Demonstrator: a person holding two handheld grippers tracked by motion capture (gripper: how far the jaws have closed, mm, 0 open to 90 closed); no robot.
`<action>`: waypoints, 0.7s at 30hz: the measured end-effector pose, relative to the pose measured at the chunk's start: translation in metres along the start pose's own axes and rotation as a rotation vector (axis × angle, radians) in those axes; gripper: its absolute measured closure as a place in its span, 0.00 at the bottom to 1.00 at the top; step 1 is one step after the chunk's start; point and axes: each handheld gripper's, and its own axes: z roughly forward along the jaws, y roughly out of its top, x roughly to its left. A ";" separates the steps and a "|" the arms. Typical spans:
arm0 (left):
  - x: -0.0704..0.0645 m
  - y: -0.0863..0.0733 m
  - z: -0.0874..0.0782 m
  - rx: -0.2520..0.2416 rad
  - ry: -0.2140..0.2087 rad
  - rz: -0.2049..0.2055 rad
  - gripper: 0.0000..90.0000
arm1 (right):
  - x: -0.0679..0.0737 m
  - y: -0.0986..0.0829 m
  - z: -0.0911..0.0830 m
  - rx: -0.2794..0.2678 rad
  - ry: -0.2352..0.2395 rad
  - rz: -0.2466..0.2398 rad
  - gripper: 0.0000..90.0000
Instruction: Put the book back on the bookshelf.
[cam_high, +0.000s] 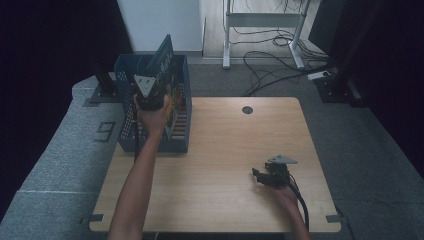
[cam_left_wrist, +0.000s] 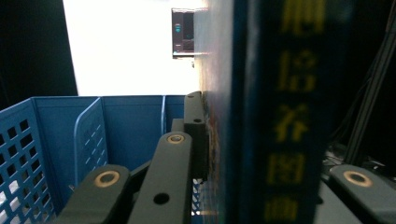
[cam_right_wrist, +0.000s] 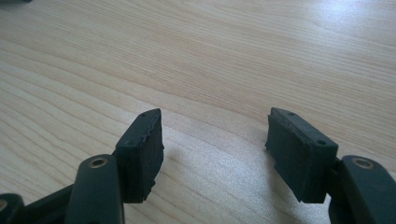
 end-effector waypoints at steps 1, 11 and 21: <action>0.000 0.000 0.001 0.000 0.000 0.001 0.91 | 0.000 0.000 0.000 0.000 0.002 0.002 0.39; -0.006 -0.006 0.008 -0.016 -0.008 -0.002 0.91 | 0.000 -0.001 -0.001 -0.002 0.007 0.013 0.40; -0.009 -0.011 0.016 -0.035 0.000 -0.011 0.91 | 0.000 -0.001 -0.002 -0.002 0.005 0.012 0.40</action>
